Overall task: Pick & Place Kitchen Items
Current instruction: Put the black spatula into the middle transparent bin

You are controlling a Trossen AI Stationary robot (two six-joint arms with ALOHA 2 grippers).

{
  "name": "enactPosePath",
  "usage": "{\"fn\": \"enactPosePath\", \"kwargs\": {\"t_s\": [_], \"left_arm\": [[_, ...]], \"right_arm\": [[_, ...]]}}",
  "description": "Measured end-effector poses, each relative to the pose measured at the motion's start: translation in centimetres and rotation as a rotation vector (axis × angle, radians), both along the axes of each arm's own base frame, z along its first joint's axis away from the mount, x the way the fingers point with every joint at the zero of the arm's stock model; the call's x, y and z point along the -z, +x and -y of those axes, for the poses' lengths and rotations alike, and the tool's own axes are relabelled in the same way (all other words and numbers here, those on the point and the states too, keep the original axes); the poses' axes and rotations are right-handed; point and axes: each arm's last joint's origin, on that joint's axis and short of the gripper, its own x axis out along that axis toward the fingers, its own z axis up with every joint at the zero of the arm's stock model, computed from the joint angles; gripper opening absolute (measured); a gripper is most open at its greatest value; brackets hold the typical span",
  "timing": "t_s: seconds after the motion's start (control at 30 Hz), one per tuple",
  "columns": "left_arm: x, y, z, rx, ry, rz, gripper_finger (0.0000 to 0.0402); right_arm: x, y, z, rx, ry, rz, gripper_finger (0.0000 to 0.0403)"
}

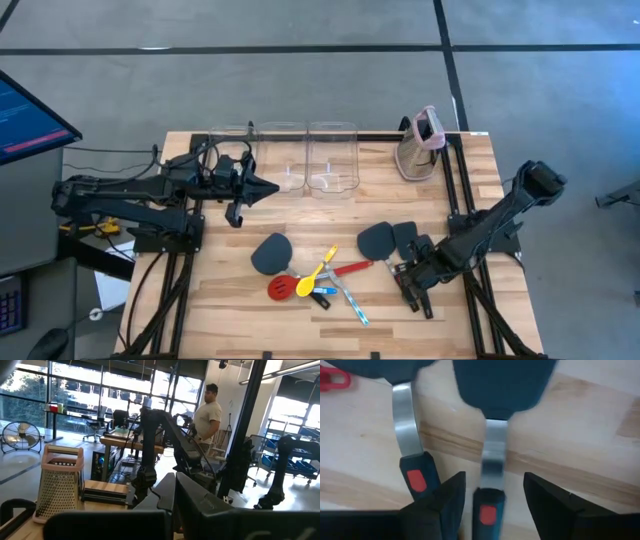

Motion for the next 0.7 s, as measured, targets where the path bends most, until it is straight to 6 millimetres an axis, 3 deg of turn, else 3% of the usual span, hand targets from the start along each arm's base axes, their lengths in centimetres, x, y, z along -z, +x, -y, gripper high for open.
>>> {"fn": "enactPosePath", "kwargs": {"t_s": [0.4,0.7], "left_arm": [[0.0,0.0,0.0,0.0,0.0,-0.002,0.0001],[0.0,0.0,0.0,0.0,0.0,-0.002,0.0001]], "right_arm": [[2.6,0.9,-0.8,-0.001,-0.026,-0.067,0.0135],[3.2,1.1,-1.0,0.004,-0.036,-0.083,0.0072]]}}
